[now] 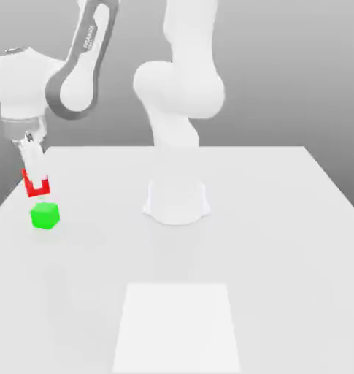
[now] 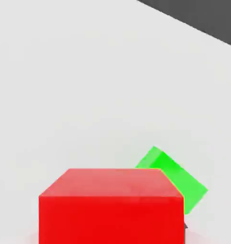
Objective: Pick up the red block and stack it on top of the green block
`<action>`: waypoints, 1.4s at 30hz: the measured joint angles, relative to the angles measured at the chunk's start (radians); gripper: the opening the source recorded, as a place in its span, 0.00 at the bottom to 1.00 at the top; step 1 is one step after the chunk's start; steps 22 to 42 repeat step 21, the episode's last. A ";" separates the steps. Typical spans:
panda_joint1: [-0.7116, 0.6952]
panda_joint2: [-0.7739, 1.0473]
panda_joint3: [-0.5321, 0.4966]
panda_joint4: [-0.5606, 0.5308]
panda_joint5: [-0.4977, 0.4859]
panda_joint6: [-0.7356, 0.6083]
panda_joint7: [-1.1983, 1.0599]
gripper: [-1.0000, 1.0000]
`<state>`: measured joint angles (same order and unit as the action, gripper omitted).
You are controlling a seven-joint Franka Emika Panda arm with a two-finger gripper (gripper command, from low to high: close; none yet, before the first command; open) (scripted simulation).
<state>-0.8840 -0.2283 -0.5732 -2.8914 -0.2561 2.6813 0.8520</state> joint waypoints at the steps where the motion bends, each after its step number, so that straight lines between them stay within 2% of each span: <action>1: 0.004 0.013 -0.009 0.000 0.016 0.011 -0.007 0.00; 11: 0.095 0.151 -0.055 0.001 0.212 0.124 -0.136 0.00; 21: 0.126 0.267 -0.035 0.007 0.403 0.220 -0.271 0.00; 42: 0.126 0.267 -0.035 0.007 0.403 0.220 -0.271 0.00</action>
